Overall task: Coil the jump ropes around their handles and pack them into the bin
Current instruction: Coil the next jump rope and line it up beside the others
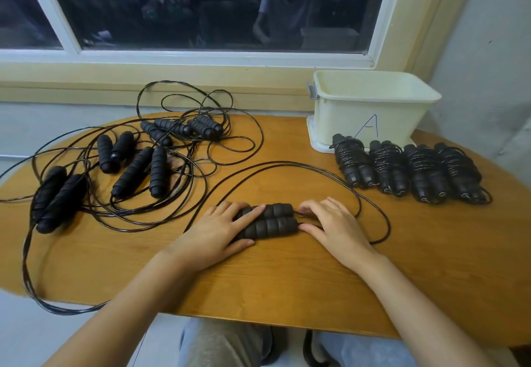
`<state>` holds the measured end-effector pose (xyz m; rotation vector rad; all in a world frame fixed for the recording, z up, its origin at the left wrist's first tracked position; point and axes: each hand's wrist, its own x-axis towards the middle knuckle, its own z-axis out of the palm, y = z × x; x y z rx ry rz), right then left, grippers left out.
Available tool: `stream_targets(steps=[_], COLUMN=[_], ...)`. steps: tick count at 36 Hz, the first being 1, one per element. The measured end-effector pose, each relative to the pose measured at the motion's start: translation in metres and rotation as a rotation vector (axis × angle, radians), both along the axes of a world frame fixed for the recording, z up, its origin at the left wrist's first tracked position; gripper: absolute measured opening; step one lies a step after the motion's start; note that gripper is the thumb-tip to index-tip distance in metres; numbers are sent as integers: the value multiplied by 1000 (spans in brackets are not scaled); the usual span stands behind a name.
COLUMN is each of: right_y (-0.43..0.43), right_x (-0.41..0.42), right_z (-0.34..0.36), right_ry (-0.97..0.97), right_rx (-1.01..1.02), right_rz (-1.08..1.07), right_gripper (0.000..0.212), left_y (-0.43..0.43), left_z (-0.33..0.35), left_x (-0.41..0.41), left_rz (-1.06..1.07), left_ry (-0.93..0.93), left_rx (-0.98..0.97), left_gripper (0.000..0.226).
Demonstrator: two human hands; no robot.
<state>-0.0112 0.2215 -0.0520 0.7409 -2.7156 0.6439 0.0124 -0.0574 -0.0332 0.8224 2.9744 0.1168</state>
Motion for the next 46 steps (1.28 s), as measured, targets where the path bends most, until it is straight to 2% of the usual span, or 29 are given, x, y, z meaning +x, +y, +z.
stream_targets(steps=[6,11,14,17,21,24,31,38,40,42,46], right_y=[-2,4,6,2,-21,-42,-37,-47,-57,-70,-87], right_x=[1,-2,-2,0,10,23,41,62,70,78,92], right_z=[13,14,17,20,25,24,6,-9,-12,-14,-10], right_ry=[-46,-18,67,247,306,361,404,388,394,406,428], right_rx=[106,129,59,-93,-231,-179,-115,14,52,90,91], right_rz=[-45,-81,-117,-140,-72,-23,-12,-3,0,14,54], right_gripper=[50,38,26,12,37,46,38,21,25,30,20], left_y=[-5,-12,-18,-16,5,27,49,44,40,39,39], left_z=[-11,-8,0,7,12,12,-7,1,8,14,23], left_x=[2,5,2,-1,-1,2,8,7,5,3,2], left_rz=[13,147,291,420,502,526,481,426,401,392,387], left_ry=[75,101,144,180,184,170,216,200,139,70,-26], left_rx=[102,232,277,260,271,247,-2,-10,8,23,-42], left_gripper=[63,65,63,61,59,59,58,55,54,59,94])
